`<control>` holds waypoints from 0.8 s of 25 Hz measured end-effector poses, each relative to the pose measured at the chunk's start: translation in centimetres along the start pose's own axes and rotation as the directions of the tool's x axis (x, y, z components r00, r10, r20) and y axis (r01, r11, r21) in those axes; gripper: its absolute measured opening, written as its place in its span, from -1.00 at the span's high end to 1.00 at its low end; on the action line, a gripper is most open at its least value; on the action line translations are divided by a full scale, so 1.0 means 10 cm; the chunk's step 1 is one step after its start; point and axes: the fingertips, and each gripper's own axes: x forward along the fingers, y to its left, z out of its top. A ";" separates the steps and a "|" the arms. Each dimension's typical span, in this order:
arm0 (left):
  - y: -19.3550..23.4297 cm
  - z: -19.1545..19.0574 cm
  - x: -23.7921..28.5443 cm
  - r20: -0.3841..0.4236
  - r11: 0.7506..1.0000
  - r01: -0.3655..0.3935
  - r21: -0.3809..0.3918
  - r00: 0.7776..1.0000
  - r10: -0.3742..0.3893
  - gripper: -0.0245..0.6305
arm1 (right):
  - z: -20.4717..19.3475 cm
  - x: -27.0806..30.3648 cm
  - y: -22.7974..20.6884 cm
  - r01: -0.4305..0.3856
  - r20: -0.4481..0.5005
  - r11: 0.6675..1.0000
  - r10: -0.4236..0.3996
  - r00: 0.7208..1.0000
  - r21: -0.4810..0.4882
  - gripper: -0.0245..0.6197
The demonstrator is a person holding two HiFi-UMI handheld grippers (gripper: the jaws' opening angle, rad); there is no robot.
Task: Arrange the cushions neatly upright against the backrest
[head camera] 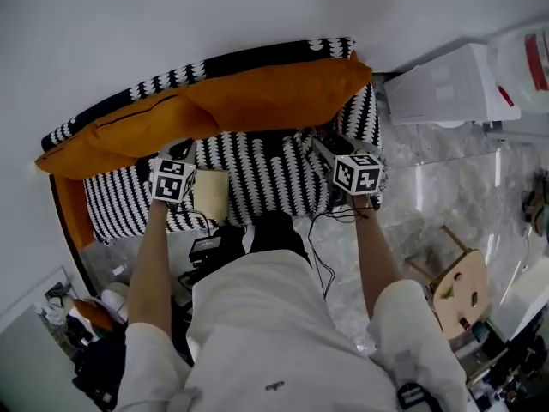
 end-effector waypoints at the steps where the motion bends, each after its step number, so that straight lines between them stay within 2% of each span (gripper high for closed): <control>1: 0.13 -0.05 -0.24 0.037 0.999 -0.034 -0.017 0.999 0.034 0.86 | -0.01 -0.10 0.13 -0.027 0.017 1.000 0.027 0.999 0.008 0.15; 3: 0.38 -0.19 -0.73 0.106 0.993 -0.104 -0.064 0.988 0.110 0.88 | -0.03 -0.26 0.40 -0.071 0.037 0.997 0.071 0.997 -0.006 0.18; 5: 0.66 -0.36 -1.22 0.161 0.973 -0.199 -0.118 0.963 0.217 0.89 | -0.03 -0.36 0.65 -0.099 0.046 0.994 0.101 0.994 -0.042 0.25; 7: 0.97 -0.55 -1.65 0.192 0.935 -0.322 -0.147 0.918 0.346 0.89 | -0.02 -0.41 0.87 -0.120 0.061 0.990 0.125 0.990 -0.071 0.45; 9: 1.22 -0.81 -2.06 0.203 0.892 -0.419 -0.171 0.871 0.448 0.89 | -0.03 -0.45 1.08 -0.139 0.074 0.987 0.145 0.987 -0.081 0.54; 11: 1.39 -1.08 -2.43 0.212 0.857 -0.465 -0.220 0.835 0.508 0.89 | -0.05 -0.48 1.32 -0.156 0.077 0.983 0.164 0.983 -0.100 0.63; 13: 1.46 -1.35 -2.76 0.226 0.834 -0.483 -0.268 0.809 0.542 0.89 | -0.07 -0.49 1.57 -0.173 0.074 0.976 0.183 0.980 -0.133 0.70; 14: 1.46 -1.47 -2.89 0.233 0.827 -0.482 -0.288 0.803 0.549 0.89 | -0.09 -0.49 1.70 -0.181 0.071 0.972 0.193 0.979 -0.148 0.73; 16: 1.41 -1.72 -3.09 0.245 0.827 -0.451 -0.335 0.806 0.539 0.89 | -0.12 -0.48 1.95 -0.197 0.058 0.964 0.210 0.976 -0.179 0.76; 20: 1.17 -2.08 -3.34 0.306 0.856 -0.298 -0.423 0.842 0.444 0.89 | -0.21 -0.43 2.59 -0.221 0.039 0.944 0.237 0.971 -0.244 0.81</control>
